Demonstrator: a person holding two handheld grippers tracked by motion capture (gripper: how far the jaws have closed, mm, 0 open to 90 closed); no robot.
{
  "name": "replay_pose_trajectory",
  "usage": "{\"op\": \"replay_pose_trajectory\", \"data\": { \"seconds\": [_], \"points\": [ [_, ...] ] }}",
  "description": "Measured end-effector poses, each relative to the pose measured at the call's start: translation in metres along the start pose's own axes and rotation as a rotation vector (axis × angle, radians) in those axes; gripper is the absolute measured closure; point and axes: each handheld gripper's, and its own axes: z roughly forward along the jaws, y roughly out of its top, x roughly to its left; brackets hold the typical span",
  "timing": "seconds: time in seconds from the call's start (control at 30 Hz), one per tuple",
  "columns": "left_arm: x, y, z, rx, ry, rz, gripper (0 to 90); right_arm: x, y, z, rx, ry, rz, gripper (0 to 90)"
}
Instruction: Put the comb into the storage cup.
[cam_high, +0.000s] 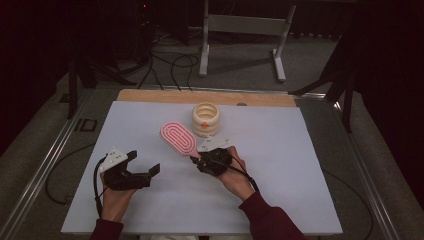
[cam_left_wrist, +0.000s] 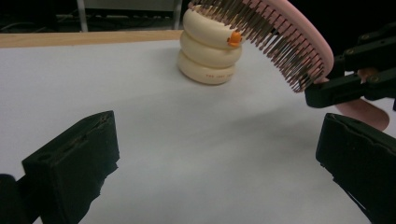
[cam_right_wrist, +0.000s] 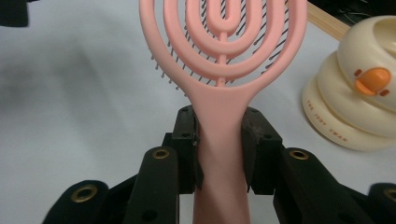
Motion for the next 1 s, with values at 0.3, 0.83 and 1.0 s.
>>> {"op": "replay_pose_trajectory", "data": {
  "seconds": [0.3, 0.83, 1.0],
  "points": [
    [-0.006, 0.0, 0.001, 0.0, -0.027, -0.006, 0.0, 0.012, 0.004, 0.002, -0.015, 0.026, -0.029, 69.9],
    [-0.012, 0.007, 0.0, -0.046, -0.057, -0.029, 0.0, 0.037, 0.009, 0.014, -0.027, 0.071, -0.083, 69.8],
    [-0.013, 0.01, 0.0, -0.057, -0.066, -0.056, 0.0, 0.044, 0.011, 0.016, -0.039, 0.079, -0.094, 69.9]
  ]
}}
